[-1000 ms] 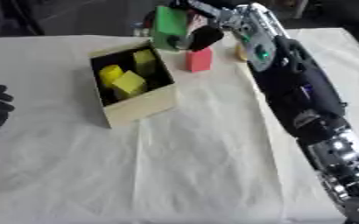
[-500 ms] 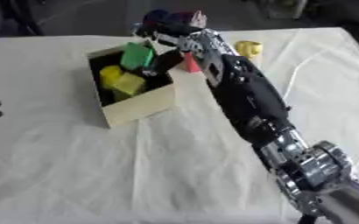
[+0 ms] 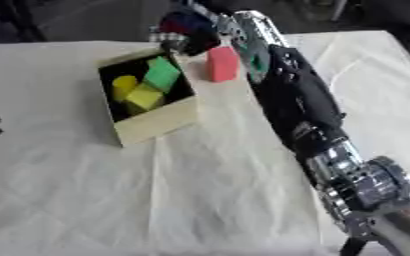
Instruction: Pick up objects on the table and place them in the box.
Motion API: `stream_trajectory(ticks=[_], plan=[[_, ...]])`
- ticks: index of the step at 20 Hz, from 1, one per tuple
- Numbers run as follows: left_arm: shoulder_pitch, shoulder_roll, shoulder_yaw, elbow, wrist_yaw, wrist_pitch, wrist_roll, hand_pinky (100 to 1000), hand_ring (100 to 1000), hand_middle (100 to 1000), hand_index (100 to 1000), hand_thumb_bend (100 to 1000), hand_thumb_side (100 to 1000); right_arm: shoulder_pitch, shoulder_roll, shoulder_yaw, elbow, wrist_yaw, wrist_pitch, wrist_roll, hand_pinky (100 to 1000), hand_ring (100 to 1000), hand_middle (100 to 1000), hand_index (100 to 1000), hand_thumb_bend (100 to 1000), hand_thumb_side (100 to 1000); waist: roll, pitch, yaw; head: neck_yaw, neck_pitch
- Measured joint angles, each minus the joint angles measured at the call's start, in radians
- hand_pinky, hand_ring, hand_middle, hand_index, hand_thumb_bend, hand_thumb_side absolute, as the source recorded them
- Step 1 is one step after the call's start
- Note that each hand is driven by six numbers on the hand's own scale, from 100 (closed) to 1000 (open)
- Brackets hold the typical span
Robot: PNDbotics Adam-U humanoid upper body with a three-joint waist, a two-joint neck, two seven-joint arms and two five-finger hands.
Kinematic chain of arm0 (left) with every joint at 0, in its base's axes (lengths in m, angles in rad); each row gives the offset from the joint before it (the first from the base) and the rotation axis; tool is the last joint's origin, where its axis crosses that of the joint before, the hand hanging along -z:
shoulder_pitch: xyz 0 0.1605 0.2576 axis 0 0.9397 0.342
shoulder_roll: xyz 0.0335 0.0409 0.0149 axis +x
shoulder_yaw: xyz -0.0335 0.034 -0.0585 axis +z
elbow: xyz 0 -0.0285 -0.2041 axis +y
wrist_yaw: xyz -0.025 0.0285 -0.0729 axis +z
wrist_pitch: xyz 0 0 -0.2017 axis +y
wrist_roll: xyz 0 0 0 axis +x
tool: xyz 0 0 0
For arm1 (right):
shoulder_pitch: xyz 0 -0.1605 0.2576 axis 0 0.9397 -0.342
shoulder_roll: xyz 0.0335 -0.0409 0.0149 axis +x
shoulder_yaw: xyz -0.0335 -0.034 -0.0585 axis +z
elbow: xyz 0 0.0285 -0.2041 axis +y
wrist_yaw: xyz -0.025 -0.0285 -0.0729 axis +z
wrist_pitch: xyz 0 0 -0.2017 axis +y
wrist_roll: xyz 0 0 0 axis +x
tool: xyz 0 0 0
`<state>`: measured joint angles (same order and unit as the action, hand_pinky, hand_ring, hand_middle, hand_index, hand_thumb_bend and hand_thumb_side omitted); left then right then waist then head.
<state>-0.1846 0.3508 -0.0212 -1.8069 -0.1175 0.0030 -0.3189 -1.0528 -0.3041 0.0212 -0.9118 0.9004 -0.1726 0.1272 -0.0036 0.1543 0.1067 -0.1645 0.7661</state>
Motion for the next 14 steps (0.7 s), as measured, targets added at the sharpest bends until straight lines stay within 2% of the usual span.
stream_trajectory(ticks=[3,7,11,14], plan=[[0.0,0.0,0.0,0.0,0.0,0.002,-0.002,830,684,676,831,492,612,-0.003,-0.038,-0.053,0.077,0.0,0.109,-0.093,886,886,866,1000,431,487,0.0,0.0,0.001,-0.006,0.0],[0.002,0.0,0.003,0.0,0.0,0.002,-0.003,836,686,678,831,482,614,0.0,-0.073,-0.095,0.201,0.01,0.211,-0.127,886,887,847,995,447,521,0.0,0.0,0.002,-0.006,0.0],[0.005,0.0,0.006,0.0,0.0,0.001,-0.01,840,687,680,832,473,618,0.012,-0.097,-0.111,0.32,0.031,0.262,-0.091,890,894,854,985,458,547,0.0,0.0,0.001,-0.006,0.0],[0.005,0.0,0.006,0.0,0.0,-0.003,-0.015,840,687,680,833,471,619,0.016,-0.105,-0.114,0.388,0.052,0.275,-0.044,888,891,841,966,457,555,0.0,0.0,0.001,-0.006,0.0]])
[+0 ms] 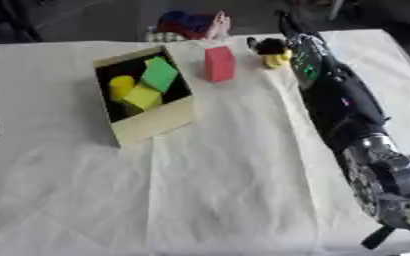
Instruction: Pick up objects on the table and place them in the box.
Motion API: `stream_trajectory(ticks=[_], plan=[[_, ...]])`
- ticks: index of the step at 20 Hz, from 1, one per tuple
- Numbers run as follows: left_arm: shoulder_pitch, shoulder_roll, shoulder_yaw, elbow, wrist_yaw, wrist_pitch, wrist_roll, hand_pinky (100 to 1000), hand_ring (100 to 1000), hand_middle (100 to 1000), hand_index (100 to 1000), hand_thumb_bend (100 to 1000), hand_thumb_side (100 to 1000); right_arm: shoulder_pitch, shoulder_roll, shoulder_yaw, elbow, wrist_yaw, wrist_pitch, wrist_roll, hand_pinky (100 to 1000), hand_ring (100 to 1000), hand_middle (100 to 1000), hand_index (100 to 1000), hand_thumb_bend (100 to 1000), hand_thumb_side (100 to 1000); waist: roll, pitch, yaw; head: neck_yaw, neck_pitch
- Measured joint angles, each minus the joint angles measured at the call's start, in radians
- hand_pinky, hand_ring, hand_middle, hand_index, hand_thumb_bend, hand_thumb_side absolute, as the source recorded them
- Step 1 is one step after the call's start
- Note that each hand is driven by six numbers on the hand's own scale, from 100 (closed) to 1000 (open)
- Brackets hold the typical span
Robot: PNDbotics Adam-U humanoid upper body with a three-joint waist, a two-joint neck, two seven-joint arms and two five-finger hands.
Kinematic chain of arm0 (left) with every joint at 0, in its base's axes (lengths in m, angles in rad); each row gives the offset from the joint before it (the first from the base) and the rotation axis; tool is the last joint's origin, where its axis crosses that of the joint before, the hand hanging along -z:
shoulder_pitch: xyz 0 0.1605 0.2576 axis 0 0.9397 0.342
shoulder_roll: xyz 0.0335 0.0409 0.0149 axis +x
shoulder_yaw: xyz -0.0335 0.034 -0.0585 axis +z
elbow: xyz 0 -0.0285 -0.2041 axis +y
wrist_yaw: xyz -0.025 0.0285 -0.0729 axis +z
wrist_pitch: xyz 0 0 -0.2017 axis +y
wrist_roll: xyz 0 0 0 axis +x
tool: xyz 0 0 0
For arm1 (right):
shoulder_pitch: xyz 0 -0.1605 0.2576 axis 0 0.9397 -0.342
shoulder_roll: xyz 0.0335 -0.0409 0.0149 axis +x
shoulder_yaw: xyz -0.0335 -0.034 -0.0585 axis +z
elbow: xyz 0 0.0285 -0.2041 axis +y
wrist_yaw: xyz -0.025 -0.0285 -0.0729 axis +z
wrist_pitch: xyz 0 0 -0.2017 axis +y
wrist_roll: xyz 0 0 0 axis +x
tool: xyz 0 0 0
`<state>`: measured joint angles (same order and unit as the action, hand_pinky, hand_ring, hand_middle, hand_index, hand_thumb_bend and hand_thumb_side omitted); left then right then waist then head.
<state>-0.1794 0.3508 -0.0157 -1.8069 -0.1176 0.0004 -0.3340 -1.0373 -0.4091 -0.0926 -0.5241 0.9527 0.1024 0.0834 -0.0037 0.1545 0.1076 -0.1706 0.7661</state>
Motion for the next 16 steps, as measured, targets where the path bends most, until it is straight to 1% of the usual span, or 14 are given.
stream_trajectory(ticks=[1,3,5,7,9,11,12,13,14,16], plan=[[0.0,0.0,0.0,0.0,0.0,-0.001,-0.001,840,687,680,833,471,619,0.0,-0.001,0.0,0.018,0.005,0.001,0.017,888,891,841,966,457,555,0.0,0.0,0.0,0.0,0.0],[0.0,0.0,0.0,0.0,0.0,-0.002,-0.003,841,687,680,833,470,619,0.001,-0.002,0.0,0.046,0.017,0.003,0.052,887,886,826,933,440,533,0.0,0.0,0.0,-0.001,0.0],[0.0,0.0,0.0,0.0,0.0,-0.004,-0.005,842,687,680,834,467,620,0.001,-0.007,0.0,0.064,0.034,0.003,0.085,876,862,785,888,403,496,0.0,0.0,0.0,-0.002,0.0],[0.0,0.0,0.0,0.0,0.0,-0.004,-0.005,842,687,680,834,465,620,0.002,-0.01,0.0,0.07,0.052,0.0,0.102,864,841,750,857,381,475,0.0,0.0,0.0,-0.004,0.0],[0.001,0.0,0.0,0.0,0.0,-0.003,-0.006,842,687,680,834,465,621,0.006,-0.01,-0.001,0.07,0.061,-0.006,0.104,862,840,754,876,393,521,0.0,0.0,0.0,-0.004,0.0],[0.001,-0.002,0.0,0.0,0.0,-0.003,-0.007,843,687,680,834,464,621,0.009,-0.01,-0.007,0.07,0.056,-0.014,0.106,862,842,760,892,415,545,0.0,0.0,0.0,-0.005,0.0],[0.001,-0.004,0.0,0.0,0.0,-0.003,-0.008,843,687,680,834,463,621,0.009,-0.01,-0.011,0.07,0.048,-0.019,0.107,863,844,761,891,417,541,0.0,0.0,0.0,-0.005,0.0],[0.001,-0.005,0.0,0.0,0.0,-0.004,-0.008,843,687,680,834,463,621,0.01,-0.01,-0.012,0.072,0.037,-0.024,0.111,864,844,761,888,414,531,0.0,0.0,0.0,-0.005,0.0],[0.001,-0.006,0.0,0.0,0.0,-0.004,-0.008,843,687,680,834,461,622,0.01,-0.01,-0.011,0.074,0.027,-0.031,0.118,863,836,748,869,396,503,0.0,0.0,0.0,-0.005,0.0],[0.002,-0.007,0.0,0.0,0.0,-0.004,-0.008,843,687,680,834,459,624,0.012,-0.01,-0.005,0.075,0.022,-0.045,0.14,854,816,718,828,337,439,0.0,0.0,-0.001,-0.007,0.0]])
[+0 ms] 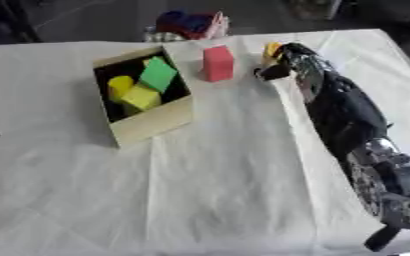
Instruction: Pick up objects on the table and place them in the box.
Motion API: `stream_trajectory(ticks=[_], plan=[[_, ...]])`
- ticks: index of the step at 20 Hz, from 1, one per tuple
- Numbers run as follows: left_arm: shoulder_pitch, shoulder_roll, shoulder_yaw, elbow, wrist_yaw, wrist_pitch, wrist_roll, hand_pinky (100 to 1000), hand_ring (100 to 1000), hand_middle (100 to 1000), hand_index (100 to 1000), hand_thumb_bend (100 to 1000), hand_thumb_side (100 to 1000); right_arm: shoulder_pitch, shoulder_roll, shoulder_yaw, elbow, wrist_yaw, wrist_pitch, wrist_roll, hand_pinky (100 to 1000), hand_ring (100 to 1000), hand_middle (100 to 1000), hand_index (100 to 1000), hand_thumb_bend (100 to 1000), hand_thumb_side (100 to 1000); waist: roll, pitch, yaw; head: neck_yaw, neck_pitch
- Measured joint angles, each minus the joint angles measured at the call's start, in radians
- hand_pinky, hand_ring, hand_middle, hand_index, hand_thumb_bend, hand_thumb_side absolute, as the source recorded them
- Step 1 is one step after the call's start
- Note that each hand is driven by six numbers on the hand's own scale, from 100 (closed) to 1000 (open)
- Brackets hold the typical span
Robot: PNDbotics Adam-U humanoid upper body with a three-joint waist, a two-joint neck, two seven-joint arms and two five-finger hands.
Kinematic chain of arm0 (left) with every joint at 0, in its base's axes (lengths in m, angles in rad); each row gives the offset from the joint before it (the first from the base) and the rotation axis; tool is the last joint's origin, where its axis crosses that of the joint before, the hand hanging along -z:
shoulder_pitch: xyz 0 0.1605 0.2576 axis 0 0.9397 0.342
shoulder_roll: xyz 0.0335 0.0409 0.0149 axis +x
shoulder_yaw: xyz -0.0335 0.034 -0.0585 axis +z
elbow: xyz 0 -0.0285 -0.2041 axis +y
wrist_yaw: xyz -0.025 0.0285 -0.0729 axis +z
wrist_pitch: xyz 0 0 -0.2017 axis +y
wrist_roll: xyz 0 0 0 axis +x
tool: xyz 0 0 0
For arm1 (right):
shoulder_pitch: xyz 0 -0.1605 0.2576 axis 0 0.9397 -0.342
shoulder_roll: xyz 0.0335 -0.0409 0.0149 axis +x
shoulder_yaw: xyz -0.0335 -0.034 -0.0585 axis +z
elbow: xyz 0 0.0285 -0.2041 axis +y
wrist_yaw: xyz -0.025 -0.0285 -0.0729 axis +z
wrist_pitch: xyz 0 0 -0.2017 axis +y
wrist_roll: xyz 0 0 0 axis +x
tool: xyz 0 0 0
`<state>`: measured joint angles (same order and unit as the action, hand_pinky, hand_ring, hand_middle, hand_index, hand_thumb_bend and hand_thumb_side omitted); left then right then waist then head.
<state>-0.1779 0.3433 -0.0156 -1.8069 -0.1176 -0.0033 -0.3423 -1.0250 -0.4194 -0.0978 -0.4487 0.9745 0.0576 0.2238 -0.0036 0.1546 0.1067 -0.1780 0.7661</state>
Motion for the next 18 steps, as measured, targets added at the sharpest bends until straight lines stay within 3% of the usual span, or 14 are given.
stream_trajectory(ticks=[3,6,10,12,13,14,15,16,18], plan=[[0.0,0.0,0.0,0.0,0.0,0.001,-0.001,843,687,680,835,457,624,0.0,0.0,0.006,-0.001,0.026,-0.006,0.01,826,766,633,749,212,279,0.0,0.0,0.0,0.0,0.0],[0.0,0.0,0.0,0.0,0.0,0.001,-0.001,843,686,680,835,455,625,0.006,0.001,0.006,-0.009,0.093,0.013,-0.046,799,721,565,681,100,100,0.0,0.0,0.0,-0.001,0.0],[0.001,0.0,0.0,0.0,0.0,0.001,-0.001,844,686,679,835,451,625,0.015,0.004,0.006,-0.013,0.199,0.058,-0.184,757,642,471,580,100,100,0.0,0.0,0.0,-0.002,0.0],[0.001,0.0,0.0,0.0,0.0,0.001,-0.001,843,686,679,835,453,626,0.018,0.006,0.004,-0.013,0.235,0.079,-0.256,758,648,476,594,100,100,0.0,0.0,0.0,-0.002,0.0],[0.001,0.0,0.0,0.0,0.0,0.001,-0.001,843,686,679,835,451,624,0.02,0.009,0.001,-0.013,0.246,0.087,-0.287,763,663,498,628,148,161,0.0,0.0,0.0,-0.003,0.0],[0.001,0.0,0.0,0.0,0.0,0.001,-0.001,843,686,679,835,452,626,0.021,0.01,-0.002,-0.013,0.25,0.093,-0.315,772,690,541,694,286,310,0.0,0.0,0.0,-0.004,0.0],[0.001,0.0,0.0,0.0,0.0,0.001,-0.001,844,686,679,835,451,626,0.022,0.01,-0.004,-0.013,0.249,0.097,-0.338,780,717,587,761,353,432,0.0,0.0,0.0,-0.005,0.0],[0.001,0.0,0.0,0.0,0.0,0.001,-0.001,844,686,679,835,451,626,0.022,0.01,-0.007,-0.013,0.244,0.099,-0.357,787,743,643,819,380,526,0.0,0.0,0.0,-0.006,0.0],[0.001,0.0,0.0,0.0,0.0,0.002,0.0,844,686,679,835,451,626,0.022,0.011,-0.014,-0.01,0.212,0.101,-0.379,788,758,687,873,380,609,0.0,0.0,0.0,-0.007,0.0]])
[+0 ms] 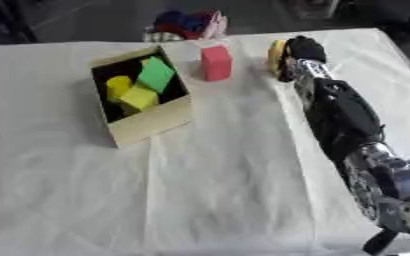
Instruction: Pick up objects on the table and place them in the box.
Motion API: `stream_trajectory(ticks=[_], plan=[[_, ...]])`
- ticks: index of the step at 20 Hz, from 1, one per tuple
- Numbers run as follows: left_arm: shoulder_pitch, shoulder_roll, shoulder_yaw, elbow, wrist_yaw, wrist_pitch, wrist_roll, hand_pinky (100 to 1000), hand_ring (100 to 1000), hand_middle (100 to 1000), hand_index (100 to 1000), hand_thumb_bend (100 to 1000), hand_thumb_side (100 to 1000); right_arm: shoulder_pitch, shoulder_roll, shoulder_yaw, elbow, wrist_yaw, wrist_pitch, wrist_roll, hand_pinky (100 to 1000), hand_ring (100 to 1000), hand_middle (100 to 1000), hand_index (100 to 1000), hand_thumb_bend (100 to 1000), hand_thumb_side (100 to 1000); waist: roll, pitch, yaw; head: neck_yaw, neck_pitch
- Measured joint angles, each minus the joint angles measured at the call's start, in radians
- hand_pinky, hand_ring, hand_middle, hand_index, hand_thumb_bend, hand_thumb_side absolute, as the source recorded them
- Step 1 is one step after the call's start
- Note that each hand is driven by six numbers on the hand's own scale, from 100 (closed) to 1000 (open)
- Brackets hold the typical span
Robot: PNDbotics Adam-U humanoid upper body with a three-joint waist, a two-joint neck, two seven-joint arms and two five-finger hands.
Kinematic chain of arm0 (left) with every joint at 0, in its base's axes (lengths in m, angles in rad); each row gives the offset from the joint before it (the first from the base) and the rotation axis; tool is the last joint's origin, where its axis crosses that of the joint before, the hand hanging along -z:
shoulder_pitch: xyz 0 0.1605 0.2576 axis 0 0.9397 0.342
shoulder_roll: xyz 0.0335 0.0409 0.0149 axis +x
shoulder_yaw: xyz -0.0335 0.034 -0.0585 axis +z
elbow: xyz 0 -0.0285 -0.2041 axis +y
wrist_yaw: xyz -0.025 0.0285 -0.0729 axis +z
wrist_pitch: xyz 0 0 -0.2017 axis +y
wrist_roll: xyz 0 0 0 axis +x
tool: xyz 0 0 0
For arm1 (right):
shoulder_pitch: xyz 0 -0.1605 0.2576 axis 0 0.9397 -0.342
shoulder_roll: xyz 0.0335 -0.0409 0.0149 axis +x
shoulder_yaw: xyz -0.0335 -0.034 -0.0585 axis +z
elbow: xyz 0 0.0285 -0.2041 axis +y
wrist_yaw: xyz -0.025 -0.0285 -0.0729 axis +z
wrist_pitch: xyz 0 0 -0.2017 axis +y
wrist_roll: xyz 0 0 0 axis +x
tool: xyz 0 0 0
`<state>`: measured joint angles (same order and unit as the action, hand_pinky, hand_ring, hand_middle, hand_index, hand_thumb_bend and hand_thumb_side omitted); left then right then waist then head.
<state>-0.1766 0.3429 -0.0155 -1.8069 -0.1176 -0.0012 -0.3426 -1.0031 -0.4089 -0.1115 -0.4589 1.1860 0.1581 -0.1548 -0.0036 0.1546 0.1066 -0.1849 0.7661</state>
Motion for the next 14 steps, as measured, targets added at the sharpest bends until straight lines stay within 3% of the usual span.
stream_trajectory(ticks=[2,7,10,14], plan=[[0.0,0.0,0.0,0.0,0.0,0.001,0.001,843,686,679,835,450,626,0.0,0.001,-0.012,0.005,-0.067,0.002,-0.011,792,778,735,907,378,658,0.0,0.0,0.0,-0.002,0.0],[0.0,0.0,0.0,0.0,0.0,0.001,0.001,844,686,679,835,449,626,0.001,0.001,-0.008,0.029,-0.26,-0.004,-0.02,812,819,811,945,393,651,0.0,0.0,0.001,-0.005,0.0],[0.0,0.0,0.0,0.0,0.0,0.001,0.001,844,686,679,835,447,626,0.001,0.001,0.008,0.035,-0.282,-0.012,-0.02,820,829,831,952,402,636,0.0,0.0,0.003,-0.011,0.0],[0.0,0.0,0.0,0.0,0.002,0.001,0.0,844,686,679,835,447,626,0.001,0.003,0.02,0.035,-0.249,-0.018,-0.005,823,828,822,944,392,589,0.0,0.0,0.008,-0.019,0.0]])
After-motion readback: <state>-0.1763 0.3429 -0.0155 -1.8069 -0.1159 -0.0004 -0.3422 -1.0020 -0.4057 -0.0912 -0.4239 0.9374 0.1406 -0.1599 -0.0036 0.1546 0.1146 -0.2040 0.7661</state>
